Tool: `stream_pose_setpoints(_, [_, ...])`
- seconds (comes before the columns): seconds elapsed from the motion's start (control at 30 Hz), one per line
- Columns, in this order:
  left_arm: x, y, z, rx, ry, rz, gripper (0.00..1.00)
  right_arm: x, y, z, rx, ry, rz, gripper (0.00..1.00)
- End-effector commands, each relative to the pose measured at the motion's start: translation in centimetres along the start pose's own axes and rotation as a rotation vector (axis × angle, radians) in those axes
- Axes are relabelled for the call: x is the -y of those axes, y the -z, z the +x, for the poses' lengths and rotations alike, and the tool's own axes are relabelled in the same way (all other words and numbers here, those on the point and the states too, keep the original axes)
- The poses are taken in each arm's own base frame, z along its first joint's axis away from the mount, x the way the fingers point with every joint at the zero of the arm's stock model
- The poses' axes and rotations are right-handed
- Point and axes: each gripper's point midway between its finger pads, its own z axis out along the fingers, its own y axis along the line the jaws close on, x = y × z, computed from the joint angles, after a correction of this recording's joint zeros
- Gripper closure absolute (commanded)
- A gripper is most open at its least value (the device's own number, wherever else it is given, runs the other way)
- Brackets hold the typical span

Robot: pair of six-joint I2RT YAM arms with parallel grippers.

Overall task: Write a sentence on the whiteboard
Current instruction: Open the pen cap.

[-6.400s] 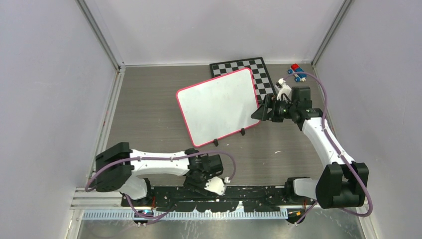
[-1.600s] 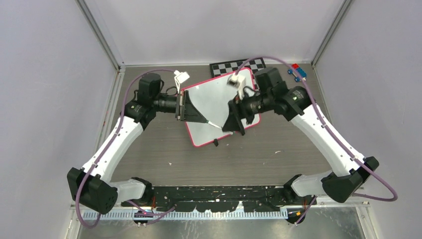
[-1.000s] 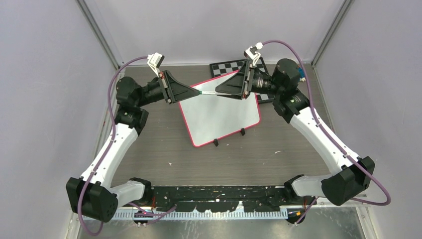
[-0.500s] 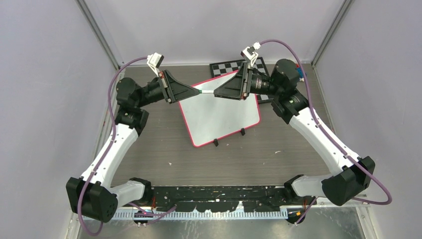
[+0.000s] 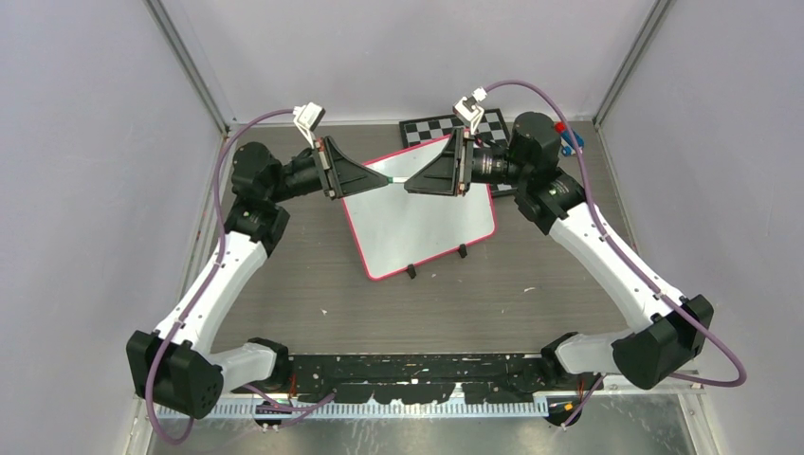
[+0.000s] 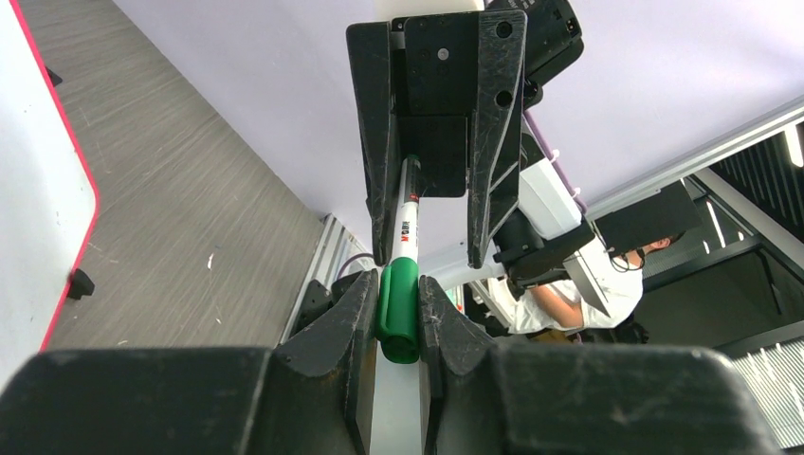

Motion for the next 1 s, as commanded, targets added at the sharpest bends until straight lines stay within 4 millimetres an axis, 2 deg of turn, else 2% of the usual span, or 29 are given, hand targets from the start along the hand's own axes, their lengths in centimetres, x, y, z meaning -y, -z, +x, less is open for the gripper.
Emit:
stream_pose_setpoints(0.0, [0.1, -0.4, 0.0, -0.015, -0.032, 0.004, 1.00, -3.0, -0.1, -0.8, 0.007, 0.092, -0.065, 0.52])
stream_pose_setpoints(0.27, [0.0, -0.5, 0.6, -0.031, -0.023, 0.009, 1.00, -2.7, -0.4, -1.1, 0.014, 0.074, -0.059, 0.54])
stream_pose_setpoints(0.5, [0.2, -0.6, 0.7, -0.038, -0.028, 0.014, 1.00, -1.8, -0.4, -0.8, 0.008, 0.072, -0.027, 0.71])
stream_pose_setpoints(0.6, [0.1, -0.6, 0.9, -0.043, -0.027, 0.015, 1.00, -1.4, -0.4, -0.7, 0.006, 0.078, -0.009, 0.70])
stream_pose_setpoints(0.67, [0.1, -0.5, 1.0, -0.044, -0.026, 0.015, 1.00, -1.2, -0.3, -0.7, 0.008, 0.081, 0.001, 0.59])
stream_pose_setpoints(0.73, [0.1, -0.5, 1.1, -0.045, -0.028, 0.016, 1.00, -1.1, -0.3, -0.8, 0.012, 0.084, 0.009, 0.54])
stream_pose_setpoints(0.83, [0.2, -0.4, 1.1, -0.046, -0.028, 0.017, 1.00, -1.0, -0.4, -0.9, 0.015, 0.086, 0.013, 0.54])
stream_pose_setpoints(0.97, [0.0, -0.4, 1.2, -0.049, -0.019, 0.013, 1.00, -1.2, -0.3, -0.9, 0.011, 0.088, 0.009, 0.61])
